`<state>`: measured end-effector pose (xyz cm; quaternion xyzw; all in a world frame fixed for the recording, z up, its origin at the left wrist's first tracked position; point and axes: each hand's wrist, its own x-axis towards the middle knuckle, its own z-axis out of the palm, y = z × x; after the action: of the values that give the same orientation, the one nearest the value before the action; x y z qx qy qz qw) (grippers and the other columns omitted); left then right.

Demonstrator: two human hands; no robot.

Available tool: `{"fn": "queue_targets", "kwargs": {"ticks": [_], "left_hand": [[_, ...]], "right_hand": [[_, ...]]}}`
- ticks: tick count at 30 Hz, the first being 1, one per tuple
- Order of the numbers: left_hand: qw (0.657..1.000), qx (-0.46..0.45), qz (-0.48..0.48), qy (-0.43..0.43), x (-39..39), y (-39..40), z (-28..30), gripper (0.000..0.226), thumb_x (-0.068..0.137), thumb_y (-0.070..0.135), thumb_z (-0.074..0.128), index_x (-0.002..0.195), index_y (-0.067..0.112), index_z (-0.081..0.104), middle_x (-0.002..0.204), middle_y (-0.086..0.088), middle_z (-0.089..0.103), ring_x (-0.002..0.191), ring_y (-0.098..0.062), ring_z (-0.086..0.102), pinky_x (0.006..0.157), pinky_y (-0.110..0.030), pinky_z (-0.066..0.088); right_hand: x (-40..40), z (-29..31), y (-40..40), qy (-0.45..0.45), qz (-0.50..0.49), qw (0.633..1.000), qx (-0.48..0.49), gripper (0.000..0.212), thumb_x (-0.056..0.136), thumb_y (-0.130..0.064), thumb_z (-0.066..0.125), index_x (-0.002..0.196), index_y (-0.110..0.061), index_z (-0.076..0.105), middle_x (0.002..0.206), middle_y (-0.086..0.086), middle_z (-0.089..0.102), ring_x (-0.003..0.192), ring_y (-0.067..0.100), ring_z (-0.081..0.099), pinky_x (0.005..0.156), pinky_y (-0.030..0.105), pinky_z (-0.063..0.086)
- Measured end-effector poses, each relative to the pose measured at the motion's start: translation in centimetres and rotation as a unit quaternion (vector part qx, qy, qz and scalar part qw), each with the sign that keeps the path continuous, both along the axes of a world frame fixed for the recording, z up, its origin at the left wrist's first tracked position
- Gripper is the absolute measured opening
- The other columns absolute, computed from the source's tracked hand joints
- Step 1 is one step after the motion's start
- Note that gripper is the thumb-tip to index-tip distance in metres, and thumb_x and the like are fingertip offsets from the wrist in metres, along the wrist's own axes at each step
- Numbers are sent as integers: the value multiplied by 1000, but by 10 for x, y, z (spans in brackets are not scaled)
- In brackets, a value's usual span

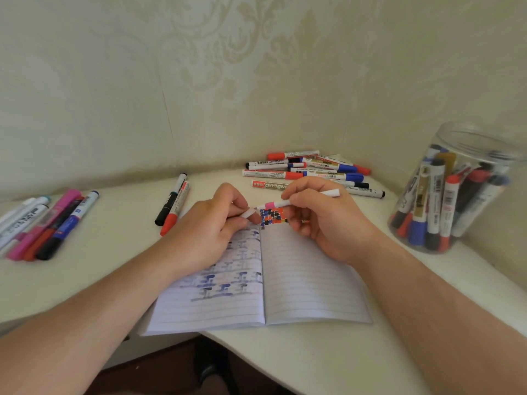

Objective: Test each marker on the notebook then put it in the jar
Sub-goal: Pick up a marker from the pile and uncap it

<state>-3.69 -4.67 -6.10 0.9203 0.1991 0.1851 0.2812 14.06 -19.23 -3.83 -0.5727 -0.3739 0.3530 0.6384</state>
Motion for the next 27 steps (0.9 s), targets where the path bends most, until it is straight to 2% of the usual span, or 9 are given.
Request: {"fn": "queue_targets", "kwargs": {"ticks": [7, 11, 13, 14, 15, 17, 19, 22, 27], "left_hand": [[1000, 21, -13, -12, 0, 0, 0, 21, 103, 25, 60, 101, 35, 43, 107, 35, 71, 106, 10, 63, 88, -16, 47], [999, 22, -38, -15, 0, -3, 2, 20, 99, 21, 68, 100, 28, 49, 104, 36, 71, 102, 13, 64, 86, -11, 45], [999, 29, -39, -17, 0, -6, 2, 19, 93, 22, 75, 97, 25, 57, 100, 35, 71, 94, 15, 63, 79, -7, 42], [998, 36, -38, -21, 0, -7, 2, 19, 91, 25, 78, 95, 25, 59, 97, 33, 72, 91, 14, 63, 76, -7, 42], [998, 46, -39, -26, 0, -7, 2, 19, 88, 29, 80, 92, 27, 61, 94, 28, 73, 90, 10, 63, 74, -9, 42], [996, 69, -40, -31, -1, -8, 2, 21, 84, 38, 81, 89, 29, 64, 87, 17, 73, 91, 0, 62, 74, -16, 44], [995, 84, -41, -32, -1, -8, 2, 22, 82, 44, 81, 89, 29, 65, 84, 14, 70, 88, -6, 60, 73, -22, 44], [993, 99, -44, -38, -1, -8, 0, 22, 82, 44, 81, 85, 29, 65, 80, 13, 67, 82, -8, 60, 71, -27, 46], [991, 114, -20, -67, -3, -7, -5, 18, 84, 33, 78, 82, 24, 63, 75, 13, 68, 79, -7, 60, 68, -22, 43]], "right_hand": [[-1, -4, 2, -52, 5, 998, -31, 22, 100, -4, 61, 85, -15, 74, 73, 13, 67, 58, 21, 57, 49, 28, 37], [1, -4, 3, -70, -12, 997, -23, 12, 100, -17, 70, 89, -16, 73, 75, 9, 67, 67, 19, 60, 54, 26, 45], [0, -5, 4, -34, -31, 999, -6, 5, 98, -12, 70, 95, -13, 73, 77, 10, 69, 71, 19, 63, 60, 26, 51], [-1, -6, 4, -10, -37, 999, 7, 7, 97, -8, 70, 102, -12, 71, 78, 11, 71, 71, 20, 65, 61, 26, 53], [-2, -6, 5, -1, -47, 999, 14, 20, 96, -6, 72, 113, -13, 66, 80, 12, 74, 71, 22, 68, 62, 26, 54], [-6, -6, 5, -40, -69, 997, 11, 48, 93, -5, 76, 131, -20, 52, 82, 15, 77, 70, 25, 73, 61, 25, 55], [-11, -6, 6, -95, -92, 991, 3, 63, 90, -5, 80, 134, -29, 43, 79, 15, 77, 68, 24, 75, 62, 24, 56], [-17, -6, 9, -112, -104, 988, 9, 60, 90, -7, 81, 128, -33, 43, 80, 15, 77, 64, 23, 75, 60, 25, 55], [-20, -12, 10, -184, -96, 978, -18, 67, 97, -21, 74, 141, -44, 29, 80, 2, 79, 71, 19, 75, 68, 33, 57]]}}
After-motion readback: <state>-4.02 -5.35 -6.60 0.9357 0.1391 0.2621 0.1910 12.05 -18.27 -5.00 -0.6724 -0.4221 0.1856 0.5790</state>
